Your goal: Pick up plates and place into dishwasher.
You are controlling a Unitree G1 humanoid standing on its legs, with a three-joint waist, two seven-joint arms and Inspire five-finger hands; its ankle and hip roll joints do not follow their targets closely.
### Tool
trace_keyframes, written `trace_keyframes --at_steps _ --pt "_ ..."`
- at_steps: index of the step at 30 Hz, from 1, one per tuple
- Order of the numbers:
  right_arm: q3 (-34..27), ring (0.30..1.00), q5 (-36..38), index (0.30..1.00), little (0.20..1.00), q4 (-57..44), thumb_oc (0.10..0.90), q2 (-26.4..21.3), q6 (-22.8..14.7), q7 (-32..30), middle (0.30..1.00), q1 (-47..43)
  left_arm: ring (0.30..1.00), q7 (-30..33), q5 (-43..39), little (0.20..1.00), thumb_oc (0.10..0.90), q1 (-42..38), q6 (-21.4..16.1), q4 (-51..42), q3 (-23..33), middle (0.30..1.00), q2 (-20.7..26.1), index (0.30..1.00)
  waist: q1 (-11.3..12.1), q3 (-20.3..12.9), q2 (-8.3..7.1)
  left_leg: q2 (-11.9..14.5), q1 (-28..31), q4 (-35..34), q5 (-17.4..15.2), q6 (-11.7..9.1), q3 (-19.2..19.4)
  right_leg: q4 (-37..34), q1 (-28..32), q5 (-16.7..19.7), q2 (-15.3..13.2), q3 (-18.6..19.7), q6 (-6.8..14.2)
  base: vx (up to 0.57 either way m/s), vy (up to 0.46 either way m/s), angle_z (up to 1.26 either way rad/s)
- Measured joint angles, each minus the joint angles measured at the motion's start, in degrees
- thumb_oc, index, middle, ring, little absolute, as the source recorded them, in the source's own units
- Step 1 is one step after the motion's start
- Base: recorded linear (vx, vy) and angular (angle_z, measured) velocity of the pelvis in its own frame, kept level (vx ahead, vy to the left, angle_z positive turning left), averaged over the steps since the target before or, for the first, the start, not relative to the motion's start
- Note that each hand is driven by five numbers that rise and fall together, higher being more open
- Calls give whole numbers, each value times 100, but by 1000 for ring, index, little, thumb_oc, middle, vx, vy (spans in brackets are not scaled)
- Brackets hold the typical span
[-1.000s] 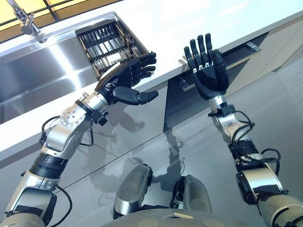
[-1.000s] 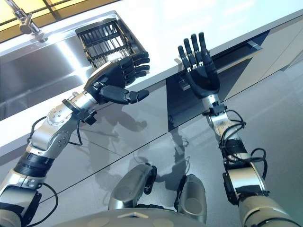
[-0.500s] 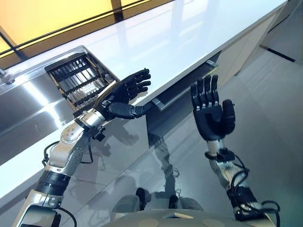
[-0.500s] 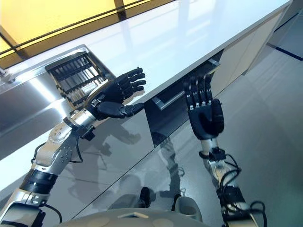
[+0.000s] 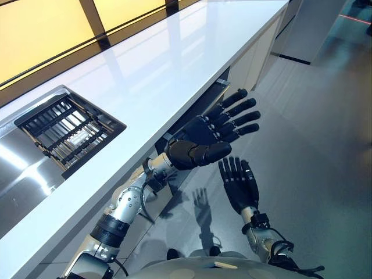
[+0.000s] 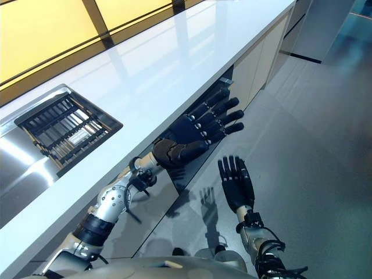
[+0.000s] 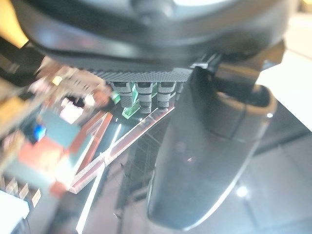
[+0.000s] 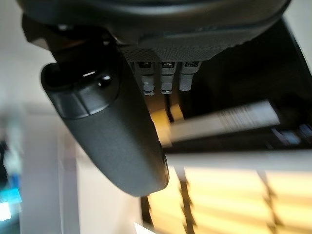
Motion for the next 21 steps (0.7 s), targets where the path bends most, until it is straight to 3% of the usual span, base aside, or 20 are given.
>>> trace_keyframes --at_steps 4,8,11,15,17,19,21 --pt "-198 900 -719 900 900 942 800 -170 -162 -606 900 88 900 3 -76 900 800 74 193 1626 -264 900 -357 900 -29 -97 106 10 20 -3 -18 3 37 -14 -7 1 12 90 0 77 19 -12" --pt "-155 900 -2030 900 900 1260 800 -172 -216 -980 900 153 900 82 256 900 800 506 229 3499 5 900 -668 900 -60 -97 80 72 42 -19 -32 -31 33 -22 -20 38 66 145 -41 46 -9 -14" --pt "-71 900 -2912 900 900 1277 800 -218 -211 -1188 900 119 900 198 1447 900 800 872 -100 4682 205 900 -672 900 8 -155 28 102 5 -18 -21 -64 16 -83 -38 50 93 125 -58 22 -15 3" --pt "95 900 -3877 900 900 1298 800 -228 -152 -1616 900 -10 900 1063 2499 900 800 1038 -405 6096 409 900 -565 900 82 -213 -50 112 5 -1 -26 -74 19 -103 -32 68 105 125 -86 38 -27 2" --pt "234 900 -4393 900 900 1321 800 -187 -210 -2039 900 -90 900 1681 3141 900 800 982 -745 6493 513 900 -456 900 111 -251 -108 104 -11 0 -24 -74 14 -106 -33 69 97 111 -88 44 -27 3" --pt "641 900 -5581 900 900 1345 800 -115 -410 -2293 900 -67 900 2340 3890 900 800 936 -1245 6840 625 900 -322 900 205 -341 -200 101 8 -1 -26 -73 7 -121 -10 69 92 104 -87 34 -8 -2" --pt "1137 900 -6467 900 900 1273 800 -102 -577 -2450 900 -16 900 2807 4672 900 800 990 -1408 6916 616 900 -180 900 223 -380 -269 95 6 -1 -26 -72 -27 -121 -2 68 86 75 -88 0 1 6"
